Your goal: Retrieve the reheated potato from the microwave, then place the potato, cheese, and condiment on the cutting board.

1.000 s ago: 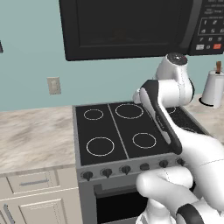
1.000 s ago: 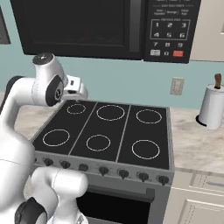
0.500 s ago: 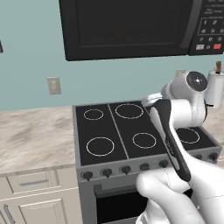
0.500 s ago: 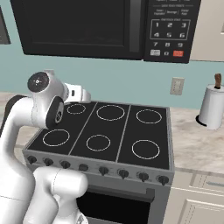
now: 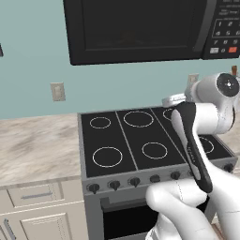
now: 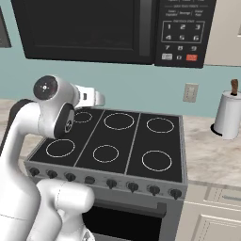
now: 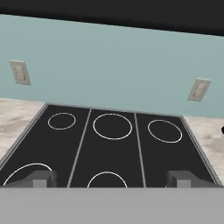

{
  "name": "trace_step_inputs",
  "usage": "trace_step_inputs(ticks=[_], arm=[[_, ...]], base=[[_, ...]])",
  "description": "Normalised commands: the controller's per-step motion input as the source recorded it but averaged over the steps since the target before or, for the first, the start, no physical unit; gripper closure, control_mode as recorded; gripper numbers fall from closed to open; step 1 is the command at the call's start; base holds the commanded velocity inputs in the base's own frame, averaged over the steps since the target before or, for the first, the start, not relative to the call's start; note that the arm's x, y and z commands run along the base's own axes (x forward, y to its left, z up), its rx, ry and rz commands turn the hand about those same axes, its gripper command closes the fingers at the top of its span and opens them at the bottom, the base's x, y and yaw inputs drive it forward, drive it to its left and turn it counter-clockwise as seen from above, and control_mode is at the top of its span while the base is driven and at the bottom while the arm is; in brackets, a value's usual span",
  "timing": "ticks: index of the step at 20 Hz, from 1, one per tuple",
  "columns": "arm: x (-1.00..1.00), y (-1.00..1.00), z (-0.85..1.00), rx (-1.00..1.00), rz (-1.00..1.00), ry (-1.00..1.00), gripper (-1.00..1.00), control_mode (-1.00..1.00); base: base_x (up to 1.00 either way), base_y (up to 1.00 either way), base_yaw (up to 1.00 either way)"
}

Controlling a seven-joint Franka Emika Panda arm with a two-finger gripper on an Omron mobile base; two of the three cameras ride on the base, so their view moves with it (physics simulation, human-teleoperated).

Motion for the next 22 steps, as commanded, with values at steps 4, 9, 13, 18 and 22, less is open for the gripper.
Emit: trace_step_inputs(ticks=[4, 9, 13, 18, 22], arm=[[-0.14, -0.33, 0.40, 0.03, -0.05, -0.04, -1.00, -1.00], [-0.19, -0.32, 0.38, 0.05, -0.08, -0.05, -1.00, -1.00], [-0.21, -0.31, 0.36, 0.06, -0.13, -0.04, -1.00, -1.00], [-0.21, -0.21, 0.29, 0.04, -0.16, -0.07, -1.00, -1.00], [-0.16, -0.21, 0.32, 0.04, -0.15, -0.13, -1.00, -1.00]], base=[[0.00, 0.00, 0.00], [0.00, 0.00, 0.00], [0.00, 0.00, 0.00], [0.00, 0.00, 0.00], [0.00, 0.00, 0.00]])
